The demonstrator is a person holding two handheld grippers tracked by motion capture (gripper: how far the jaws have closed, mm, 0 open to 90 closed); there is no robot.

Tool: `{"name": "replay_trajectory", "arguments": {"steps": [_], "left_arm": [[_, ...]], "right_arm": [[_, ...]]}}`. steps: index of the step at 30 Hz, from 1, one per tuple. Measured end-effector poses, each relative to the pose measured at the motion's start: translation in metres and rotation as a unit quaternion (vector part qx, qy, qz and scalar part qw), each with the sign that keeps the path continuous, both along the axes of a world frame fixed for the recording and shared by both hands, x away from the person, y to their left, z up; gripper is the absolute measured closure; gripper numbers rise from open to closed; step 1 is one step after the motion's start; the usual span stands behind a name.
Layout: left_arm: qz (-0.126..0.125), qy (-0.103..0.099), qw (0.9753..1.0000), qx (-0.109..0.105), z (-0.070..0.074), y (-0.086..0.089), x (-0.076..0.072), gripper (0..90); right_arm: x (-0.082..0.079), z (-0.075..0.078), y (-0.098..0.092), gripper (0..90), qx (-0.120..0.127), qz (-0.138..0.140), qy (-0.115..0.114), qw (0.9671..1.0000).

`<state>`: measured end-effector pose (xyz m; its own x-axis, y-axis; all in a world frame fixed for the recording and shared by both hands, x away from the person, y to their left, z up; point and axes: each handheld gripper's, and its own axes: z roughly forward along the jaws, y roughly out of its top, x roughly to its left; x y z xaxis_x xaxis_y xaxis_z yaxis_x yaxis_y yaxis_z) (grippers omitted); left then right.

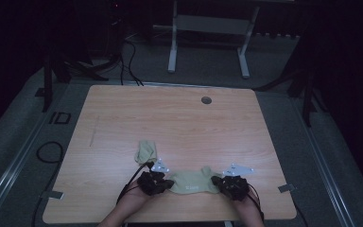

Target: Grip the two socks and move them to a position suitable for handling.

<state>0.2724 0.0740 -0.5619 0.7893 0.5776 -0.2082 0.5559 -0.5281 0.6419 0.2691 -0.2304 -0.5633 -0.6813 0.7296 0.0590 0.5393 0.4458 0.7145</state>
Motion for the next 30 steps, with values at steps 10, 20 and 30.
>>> {"name": "replay_trajectory", "arguments": {"steps": [10,20,30], "left_arm": [[-0.001,0.015,0.9998,-0.012,-0.002,0.010,-0.023,89.2],[0.000,0.028,0.9991,-0.033,-0.005,0.007,-0.019,89.2],[-0.007,0.029,0.9988,-0.039,-0.004,0.000,-0.015,88.1]], "right_arm": [[-0.033,0.000,0.005,85.0,-0.008,0.024,-0.003,0.9997],[-0.030,-0.001,-0.003,85.0,-0.006,0.012,-0.008,0.9999],[-0.024,0.000,-0.010,83.5,0.001,0.004,0.000,1.0000]]}}
